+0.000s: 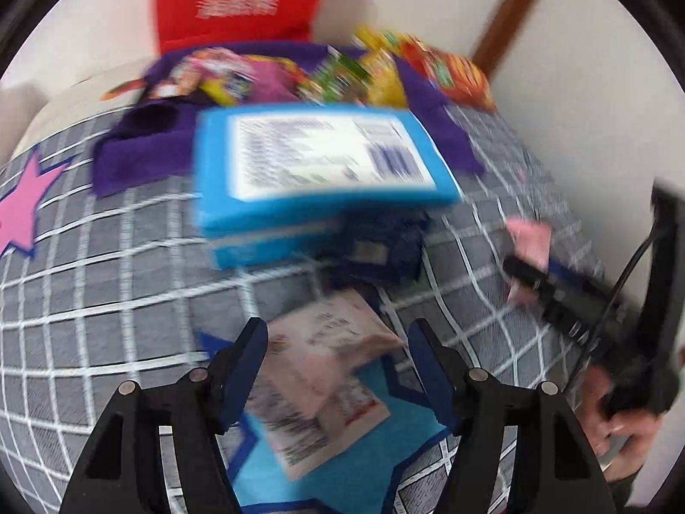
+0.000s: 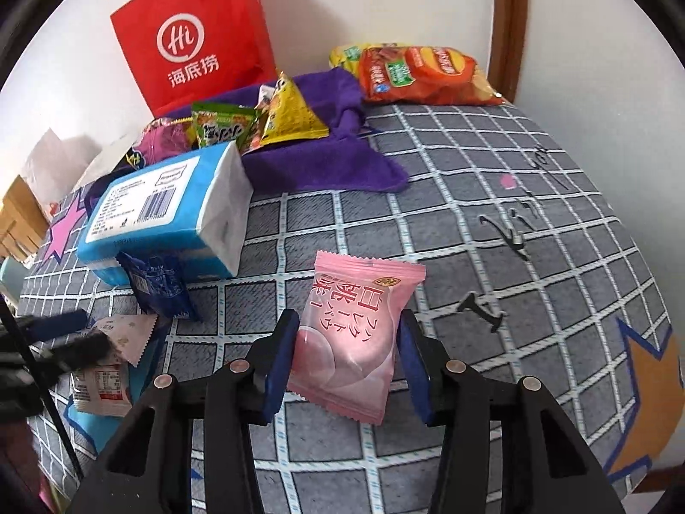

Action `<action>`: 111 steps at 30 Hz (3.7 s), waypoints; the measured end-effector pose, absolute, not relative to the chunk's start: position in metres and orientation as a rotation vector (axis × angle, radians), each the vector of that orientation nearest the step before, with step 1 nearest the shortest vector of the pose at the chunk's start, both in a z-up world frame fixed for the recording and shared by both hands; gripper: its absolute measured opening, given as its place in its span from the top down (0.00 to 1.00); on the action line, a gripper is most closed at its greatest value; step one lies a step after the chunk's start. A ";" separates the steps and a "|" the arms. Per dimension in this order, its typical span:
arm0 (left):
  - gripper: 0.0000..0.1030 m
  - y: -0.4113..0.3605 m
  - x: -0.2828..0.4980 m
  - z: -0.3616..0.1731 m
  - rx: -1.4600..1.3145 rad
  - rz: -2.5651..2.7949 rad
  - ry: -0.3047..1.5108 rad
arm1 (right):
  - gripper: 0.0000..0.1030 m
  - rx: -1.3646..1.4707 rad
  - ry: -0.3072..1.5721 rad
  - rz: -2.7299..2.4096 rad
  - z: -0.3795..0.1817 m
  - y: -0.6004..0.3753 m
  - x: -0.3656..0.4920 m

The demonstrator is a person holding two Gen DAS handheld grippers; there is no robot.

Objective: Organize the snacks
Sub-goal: 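Move the right tool to the pink candy packet while the left tool reaches toward the white wrapper, then grasp the white wrapper with the left tool while the right tool holds the pink candy packet, then carry the pink candy packet and white wrapper over the purple towel with both tools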

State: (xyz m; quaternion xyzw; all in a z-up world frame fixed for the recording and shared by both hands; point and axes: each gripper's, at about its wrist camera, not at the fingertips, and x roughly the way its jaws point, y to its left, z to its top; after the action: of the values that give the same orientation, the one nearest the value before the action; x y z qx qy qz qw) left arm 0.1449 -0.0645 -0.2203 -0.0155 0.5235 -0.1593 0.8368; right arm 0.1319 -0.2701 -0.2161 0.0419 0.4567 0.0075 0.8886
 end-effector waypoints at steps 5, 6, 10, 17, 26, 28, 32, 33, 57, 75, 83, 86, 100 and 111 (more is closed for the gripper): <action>0.34 -0.082 0.141 -0.239 0.056 -0.328 1.126 | 0.55 0.092 0.938 0.007 -0.213 -0.277 0.127; 0.35 -0.081 0.142 -0.240 0.051 -0.318 1.122 | 0.55 0.094 0.938 0.006 -0.212 -0.278 0.126; 0.61 -0.076 0.147 -0.238 0.022 -0.295 1.100 | 0.55 0.085 0.940 0.004 -0.212 -0.279 0.125; 0.83 -0.054 0.142 -0.222 -0.060 -0.370 1.048 | 0.55 0.076 0.936 0.004 -0.209 -0.278 0.122; 0.89 -0.033 0.129 -0.199 -0.088 -0.375 0.986 | 0.55 0.054 0.915 0.030 -0.198 -0.264 0.121; 0.89 -0.031 0.133 -0.202 -0.105 -0.384 1.003 | 0.55 0.053 0.918 0.034 -0.197 -0.261 0.123; 0.84 -0.040 0.147 -0.217 -0.127 -0.408 1.026 | 0.55 0.046 0.916 0.039 -0.195 -0.259 0.122; 0.80 -0.042 0.150 -0.220 -0.124 -0.405 1.023 | 0.55 0.042 0.917 0.035 -0.195 -0.259 0.122; 0.93 -0.065 0.146 -0.206 -0.067 -0.502 0.962 | 0.55 0.045 0.917 0.018 -0.197 -0.269 0.122; 0.96 -0.028 0.124 -0.149 -0.087 -0.446 0.829 | 0.55 0.032 0.847 0.101 -0.161 -0.241 0.122; 0.96 -0.016 0.136 -0.126 -0.094 -0.413 0.779 | 0.55 0.026 0.807 0.163 -0.139 -0.221 0.135; 0.96 -0.011 0.147 -0.117 -0.107 -0.396 0.765 | 0.55 0.026 0.787 0.193 -0.127 -0.215 0.145; 0.96 -0.002 0.205 -0.078 -0.120 -0.362 0.695 | 0.55 0.020 0.738 0.265 -0.090 -0.197 0.213; 0.96 -0.004 0.266 -0.076 -0.124 -0.333 0.704 | 0.55 0.027 0.775 0.274 -0.099 -0.188 0.285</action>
State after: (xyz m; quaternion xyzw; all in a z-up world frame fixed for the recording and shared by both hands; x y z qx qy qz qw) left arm 0.2663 -0.0040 -0.0764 -0.0605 0.3430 -0.1621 0.9232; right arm 0.2852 -0.1882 -0.0993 0.0133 0.3767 0.1333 0.9166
